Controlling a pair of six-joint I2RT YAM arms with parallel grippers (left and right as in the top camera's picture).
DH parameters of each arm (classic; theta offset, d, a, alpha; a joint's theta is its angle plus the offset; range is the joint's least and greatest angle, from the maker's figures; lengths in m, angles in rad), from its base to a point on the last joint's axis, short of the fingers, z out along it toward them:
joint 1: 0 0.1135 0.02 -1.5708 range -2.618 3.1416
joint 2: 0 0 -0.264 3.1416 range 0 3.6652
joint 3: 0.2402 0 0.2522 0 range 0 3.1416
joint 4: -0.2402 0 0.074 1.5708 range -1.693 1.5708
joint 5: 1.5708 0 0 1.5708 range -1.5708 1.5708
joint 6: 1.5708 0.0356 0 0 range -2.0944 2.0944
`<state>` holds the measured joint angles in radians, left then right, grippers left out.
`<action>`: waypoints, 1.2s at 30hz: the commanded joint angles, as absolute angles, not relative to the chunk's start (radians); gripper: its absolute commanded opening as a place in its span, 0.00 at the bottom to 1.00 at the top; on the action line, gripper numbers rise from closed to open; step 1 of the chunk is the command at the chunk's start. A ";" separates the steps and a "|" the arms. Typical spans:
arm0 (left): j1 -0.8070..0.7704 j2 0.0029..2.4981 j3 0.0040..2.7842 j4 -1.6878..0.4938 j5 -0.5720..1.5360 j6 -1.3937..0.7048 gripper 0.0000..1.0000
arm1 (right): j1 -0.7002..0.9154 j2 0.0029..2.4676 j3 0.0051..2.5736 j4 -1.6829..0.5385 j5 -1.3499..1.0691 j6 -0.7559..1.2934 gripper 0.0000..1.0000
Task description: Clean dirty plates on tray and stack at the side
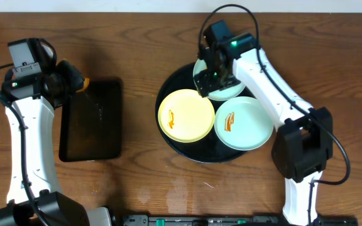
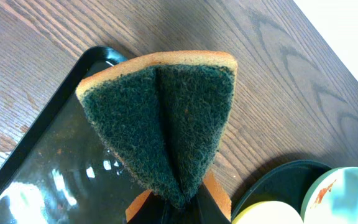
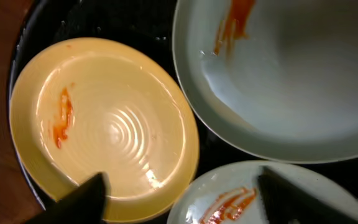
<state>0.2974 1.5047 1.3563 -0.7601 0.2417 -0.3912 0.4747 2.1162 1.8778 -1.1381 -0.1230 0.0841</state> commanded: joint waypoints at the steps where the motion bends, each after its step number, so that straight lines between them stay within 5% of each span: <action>1: 0.296 1.503 1.352 -0.762 0.251 -0.378 0.08 | 0.505 2.131 1.824 -1.122 -0.068 0.176 0.56; 15: 0.296 1.503 1.352 -0.761 0.251 -0.378 0.08 | 0.514 2.132 1.620 -0.944 -0.059 0.134 0.52; 21: 0.296 1.503 1.352 -0.762 0.251 -0.379 0.08 | 0.515 2.132 1.612 -0.926 -0.065 0.134 0.46; 25: 0.296 1.503 1.352 -0.762 0.251 -0.379 0.08 | 0.516 2.132 1.598 -0.924 -0.065 0.153 0.30; 36: 0.296 1.503 1.352 -0.757 0.251 -0.379 0.08 | 0.516 2.132 1.529 -0.852 -0.064 0.153 0.27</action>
<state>0.2974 1.5047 1.3563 -0.7589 0.2417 -0.3916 0.5095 2.1220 1.5341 -0.8623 -0.0677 0.1486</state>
